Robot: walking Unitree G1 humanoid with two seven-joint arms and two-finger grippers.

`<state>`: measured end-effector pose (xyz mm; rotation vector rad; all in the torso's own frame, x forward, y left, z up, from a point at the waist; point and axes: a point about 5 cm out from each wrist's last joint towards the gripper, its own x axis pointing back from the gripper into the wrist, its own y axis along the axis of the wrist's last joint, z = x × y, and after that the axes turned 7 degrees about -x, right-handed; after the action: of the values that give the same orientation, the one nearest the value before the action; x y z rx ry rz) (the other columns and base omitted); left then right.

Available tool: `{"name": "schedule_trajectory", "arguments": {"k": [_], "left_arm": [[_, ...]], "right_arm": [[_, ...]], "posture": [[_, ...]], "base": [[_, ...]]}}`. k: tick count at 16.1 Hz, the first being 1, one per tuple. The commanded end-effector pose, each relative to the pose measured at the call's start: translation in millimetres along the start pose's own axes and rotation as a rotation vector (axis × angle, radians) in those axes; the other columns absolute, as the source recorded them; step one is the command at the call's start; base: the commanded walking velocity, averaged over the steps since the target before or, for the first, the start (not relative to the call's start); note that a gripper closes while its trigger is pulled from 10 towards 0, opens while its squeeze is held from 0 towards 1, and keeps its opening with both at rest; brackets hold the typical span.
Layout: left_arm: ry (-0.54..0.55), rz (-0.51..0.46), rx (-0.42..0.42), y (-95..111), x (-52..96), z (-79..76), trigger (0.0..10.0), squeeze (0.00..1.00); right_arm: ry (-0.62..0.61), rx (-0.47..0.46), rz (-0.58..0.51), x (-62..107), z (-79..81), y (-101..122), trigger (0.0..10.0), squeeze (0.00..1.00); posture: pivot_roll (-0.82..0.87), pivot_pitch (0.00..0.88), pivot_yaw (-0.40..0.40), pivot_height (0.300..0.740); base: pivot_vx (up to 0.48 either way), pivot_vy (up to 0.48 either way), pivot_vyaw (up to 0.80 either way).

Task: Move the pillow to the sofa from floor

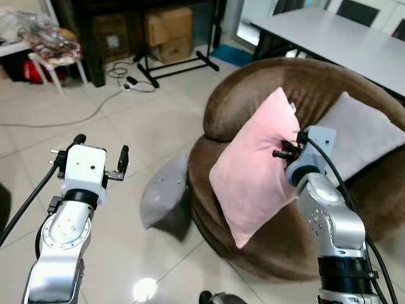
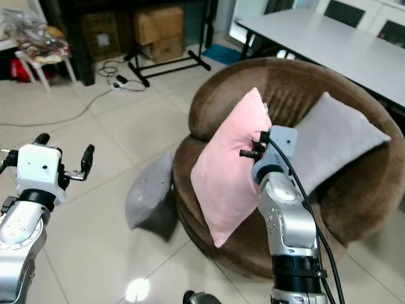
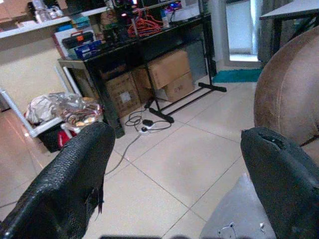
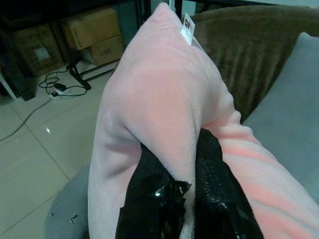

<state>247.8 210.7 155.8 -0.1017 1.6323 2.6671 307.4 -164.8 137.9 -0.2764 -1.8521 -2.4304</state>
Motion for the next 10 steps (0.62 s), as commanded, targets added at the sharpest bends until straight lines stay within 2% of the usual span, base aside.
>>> {"name": "schedule_trajectory", "arguments": {"k": [1,6,10], "left_arm": [[0.000,-0.010,0.003,2.0,-0.6,-1.2,10.0,0.46],[-0.008,-0.012,0.000,2.6,-1.3,-3.2,10.0,0.46],[-0.008,-0.015,0.001,3.6,-2.7,-4.3,10.0,0.46]], "right_arm": [[0.005,0.005,-0.054,2.1,-0.4,12.9,10.0,0.00],[0.010,-0.012,-0.088,3.5,-0.9,17.8,10.0,0.00],[0.009,-0.016,-0.098,3.0,-1.2,20.1,10.0,0.00]], "posture": [[-0.02,0.000,-0.078,0.740],[-0.02,0.000,-0.077,0.740],[-0.02,0.000,-0.077,0.740]], "base": [[0.000,0.000,-0.80],[0.000,0.000,-0.72],[0.000,0.000,0.00]]}}
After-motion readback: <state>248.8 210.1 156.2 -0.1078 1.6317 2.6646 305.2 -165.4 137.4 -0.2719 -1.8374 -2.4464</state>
